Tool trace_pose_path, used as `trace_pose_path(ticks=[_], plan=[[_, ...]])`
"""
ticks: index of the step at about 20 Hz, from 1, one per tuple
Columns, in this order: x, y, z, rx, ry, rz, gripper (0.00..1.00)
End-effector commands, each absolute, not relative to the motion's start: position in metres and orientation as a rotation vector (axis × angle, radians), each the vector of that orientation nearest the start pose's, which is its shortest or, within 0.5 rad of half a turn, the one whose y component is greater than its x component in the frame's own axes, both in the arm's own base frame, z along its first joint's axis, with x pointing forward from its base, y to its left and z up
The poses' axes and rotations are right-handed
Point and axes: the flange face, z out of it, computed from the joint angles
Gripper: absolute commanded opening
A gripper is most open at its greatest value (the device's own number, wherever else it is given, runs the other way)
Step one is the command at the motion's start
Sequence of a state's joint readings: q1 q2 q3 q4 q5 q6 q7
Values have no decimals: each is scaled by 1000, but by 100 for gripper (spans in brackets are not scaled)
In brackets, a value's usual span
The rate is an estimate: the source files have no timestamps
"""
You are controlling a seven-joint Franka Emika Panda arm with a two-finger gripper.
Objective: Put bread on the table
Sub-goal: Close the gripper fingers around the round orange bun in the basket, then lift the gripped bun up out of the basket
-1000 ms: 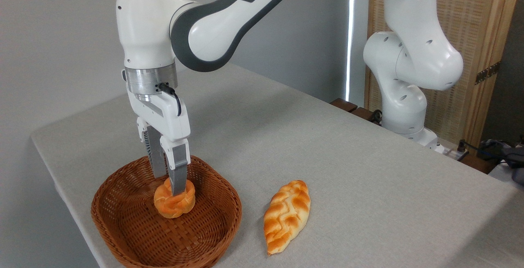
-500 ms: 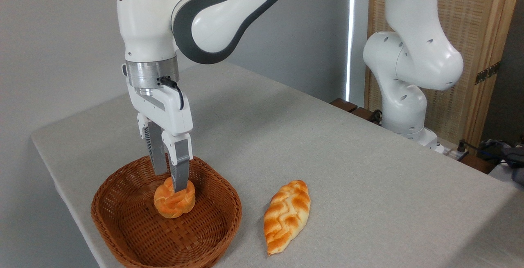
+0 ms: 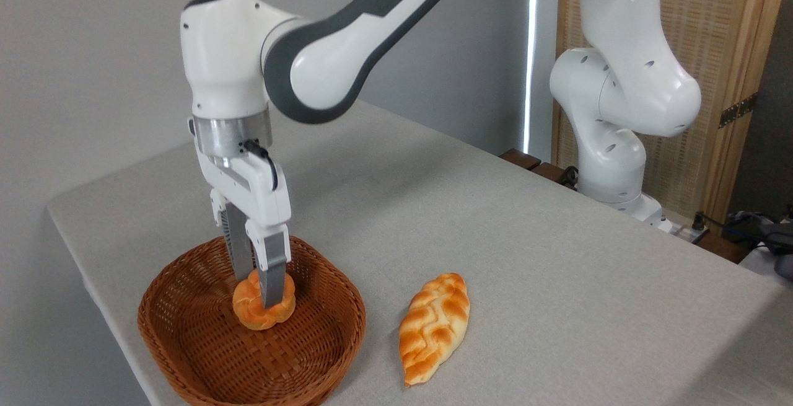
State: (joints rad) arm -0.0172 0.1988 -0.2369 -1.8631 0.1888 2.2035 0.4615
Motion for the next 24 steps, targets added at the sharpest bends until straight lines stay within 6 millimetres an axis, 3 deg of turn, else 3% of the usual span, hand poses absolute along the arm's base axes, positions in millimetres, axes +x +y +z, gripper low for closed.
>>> trace_pose_path(ticks=[1, 6, 7, 9, 10, 13, 15, 20, 22, 24], plan=[[609, -145, 421, -2740, 1214, -216, 100], [611, -145, 423, -2723, 1236, -250, 100], [611, -145, 423, -2724, 1235, -250, 94], [612, -143, 425, -2715, 1247, -254, 40], [611, -142, 425, -2689, 1292, -249, 29], [610, -141, 422, -2667, 1340, -227, 29], [610, -141, 423, -2665, 1342, -229, 21], [609, -140, 430, -2685, 1316, -248, 26], [607, -137, 442, -2733, 1278, -286, 25], [608, -118, 460, -2787, 1197, -333, 25]])
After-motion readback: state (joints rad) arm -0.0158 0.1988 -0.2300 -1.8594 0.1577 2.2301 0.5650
